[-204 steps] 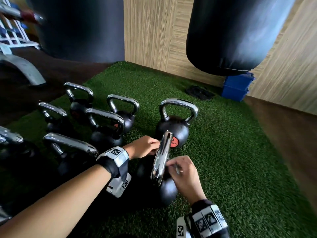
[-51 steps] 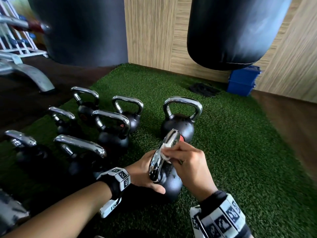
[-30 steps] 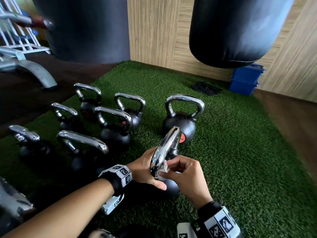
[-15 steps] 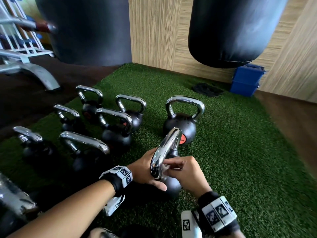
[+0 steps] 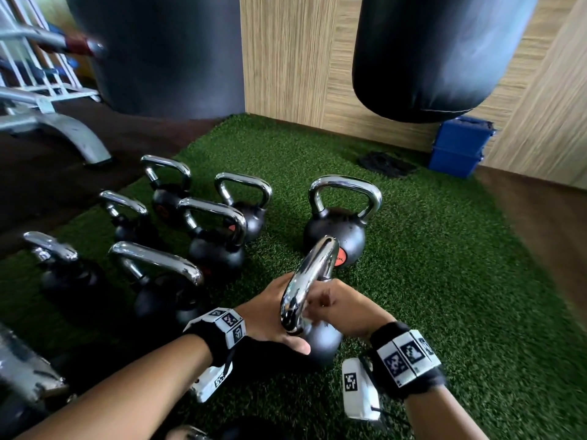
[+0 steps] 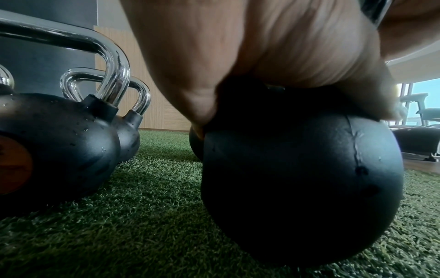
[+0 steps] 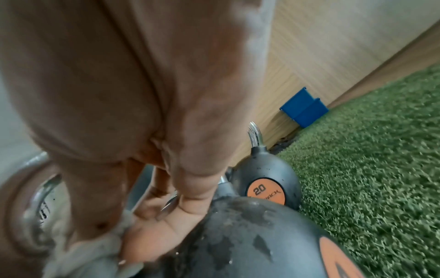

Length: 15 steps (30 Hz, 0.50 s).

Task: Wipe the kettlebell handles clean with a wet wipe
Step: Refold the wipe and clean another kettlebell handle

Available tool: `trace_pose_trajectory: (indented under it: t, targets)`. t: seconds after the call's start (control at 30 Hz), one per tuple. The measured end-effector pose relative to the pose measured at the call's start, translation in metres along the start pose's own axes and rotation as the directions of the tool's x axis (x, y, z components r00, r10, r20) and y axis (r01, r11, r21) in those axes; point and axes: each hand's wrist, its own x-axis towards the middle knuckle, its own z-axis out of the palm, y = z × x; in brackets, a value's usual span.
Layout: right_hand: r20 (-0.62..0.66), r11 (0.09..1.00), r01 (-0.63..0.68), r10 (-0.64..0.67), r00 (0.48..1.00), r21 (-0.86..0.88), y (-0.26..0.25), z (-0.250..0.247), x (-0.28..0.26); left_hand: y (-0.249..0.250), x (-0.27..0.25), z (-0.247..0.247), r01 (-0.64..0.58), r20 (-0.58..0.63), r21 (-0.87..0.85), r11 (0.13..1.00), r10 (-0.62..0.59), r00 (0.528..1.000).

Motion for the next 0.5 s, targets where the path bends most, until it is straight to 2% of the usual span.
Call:
trace_pose_trajectory:
  t: [0.03,0.07,0.17,0.23,0.27,0.37,0.43,0.5]
  targets:
    - [0.002,1.000,-0.011,0.011,1.000,-0.002,0.002,0.000,0.002,0.002,0.000,-0.002,0.021,0.005,0.016,1.000,-0.021,1.000]
    - [0.002,0.999,-0.016,0.016,1.000,0.031,0.005,0.000,0.004,0.001,0.002,0.000,-0.009,0.001,0.048,0.999,0.009,1.000]
    - [-0.004,0.979,-0.001,0.002,1.000,0.203,0.009,0.001,0.008,0.011,0.005,-0.001,-0.045,-0.022,0.043,0.998,0.046,0.999]
    - [-0.014,0.931,0.005,0.000,1.000,0.365,0.013,0.003,0.008,0.016,0.006,-0.003,-0.103,-0.029,0.033,0.994,0.104,0.994]
    - [-0.024,0.874,0.019,-0.008,1.000,0.485,0.017,0.006,0.008,0.020,0.006,-0.003,-0.137,-0.034,0.049,0.989,0.139,0.990]
    - [-0.092,0.606,0.085,-0.019,0.996,0.791,0.023,0.015,0.011,0.028,0.006,-0.008,-0.244,0.011,0.167,0.955,0.245,0.969]
    - [-0.152,0.466,0.146,-0.026,0.988,0.873,0.024,0.020,0.015,0.034,0.002,-0.012,-0.292,-0.021,0.108,0.950,0.296,0.955]
    - [-0.152,0.386,0.156,-0.043,0.988,0.909,0.023,0.024,0.017,0.039,-0.002,-0.013,-0.348,-0.030,0.123,0.929,0.354,0.935]
